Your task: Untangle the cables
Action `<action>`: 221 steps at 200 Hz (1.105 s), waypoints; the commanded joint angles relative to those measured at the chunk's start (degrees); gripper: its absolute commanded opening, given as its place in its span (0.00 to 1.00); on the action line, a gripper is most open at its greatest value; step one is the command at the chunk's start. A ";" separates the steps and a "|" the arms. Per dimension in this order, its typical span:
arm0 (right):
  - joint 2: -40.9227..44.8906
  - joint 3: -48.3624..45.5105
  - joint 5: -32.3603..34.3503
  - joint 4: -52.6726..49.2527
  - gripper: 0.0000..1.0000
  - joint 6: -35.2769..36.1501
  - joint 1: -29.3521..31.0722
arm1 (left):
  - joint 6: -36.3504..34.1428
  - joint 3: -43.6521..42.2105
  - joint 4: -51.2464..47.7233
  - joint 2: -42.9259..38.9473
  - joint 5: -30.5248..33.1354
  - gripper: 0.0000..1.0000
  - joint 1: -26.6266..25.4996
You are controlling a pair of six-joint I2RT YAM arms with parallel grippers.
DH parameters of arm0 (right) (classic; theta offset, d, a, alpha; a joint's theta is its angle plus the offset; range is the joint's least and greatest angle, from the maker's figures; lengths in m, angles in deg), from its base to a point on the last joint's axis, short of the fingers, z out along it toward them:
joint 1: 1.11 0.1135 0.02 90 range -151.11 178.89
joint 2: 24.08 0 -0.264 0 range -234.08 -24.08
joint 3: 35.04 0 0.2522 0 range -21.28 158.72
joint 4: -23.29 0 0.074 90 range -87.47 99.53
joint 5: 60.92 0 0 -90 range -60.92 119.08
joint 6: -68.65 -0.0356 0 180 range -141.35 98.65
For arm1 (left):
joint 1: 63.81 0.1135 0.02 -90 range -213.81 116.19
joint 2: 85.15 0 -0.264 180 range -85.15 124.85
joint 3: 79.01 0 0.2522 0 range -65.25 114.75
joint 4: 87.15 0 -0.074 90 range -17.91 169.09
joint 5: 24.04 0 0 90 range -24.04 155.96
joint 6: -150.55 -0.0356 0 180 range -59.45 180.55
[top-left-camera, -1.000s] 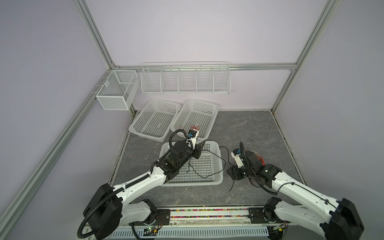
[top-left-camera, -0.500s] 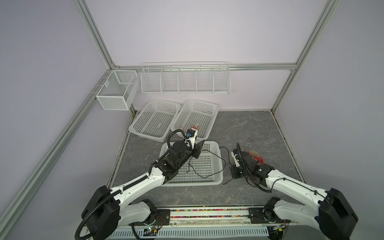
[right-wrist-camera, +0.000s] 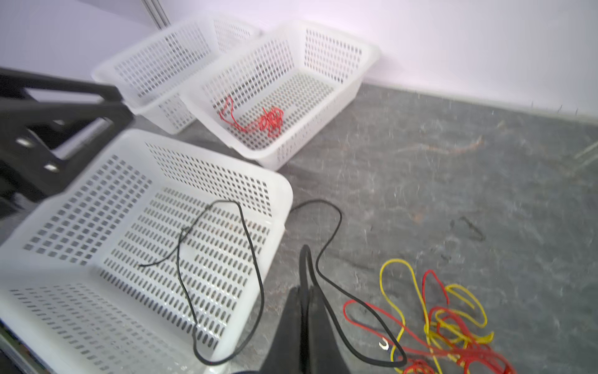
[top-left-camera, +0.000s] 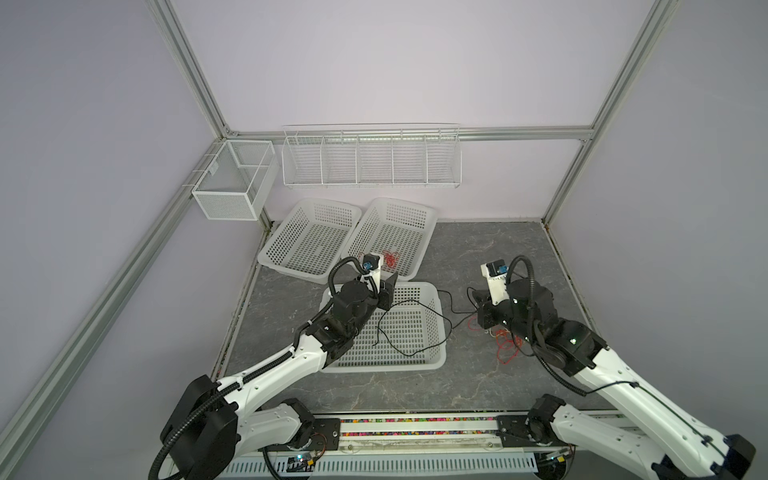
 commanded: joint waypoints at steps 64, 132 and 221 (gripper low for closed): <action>-7.82 19.87 -22.40 4.56 0.07 8.89 2.63 | 0.37 -2.82 0.36 -4.43 3.38 0.51 1.54; -17.74 35.92 -30.22 6.75 0.09 13.21 8.97 | -0.42 -4.61 -0.56 -8.00 4.96 0.51 2.87; -26.80 46.84 -40.18 10.45 0.10 11.95 13.07 | -0.74 -7.25 -2.38 -13.90 7.48 0.53 3.32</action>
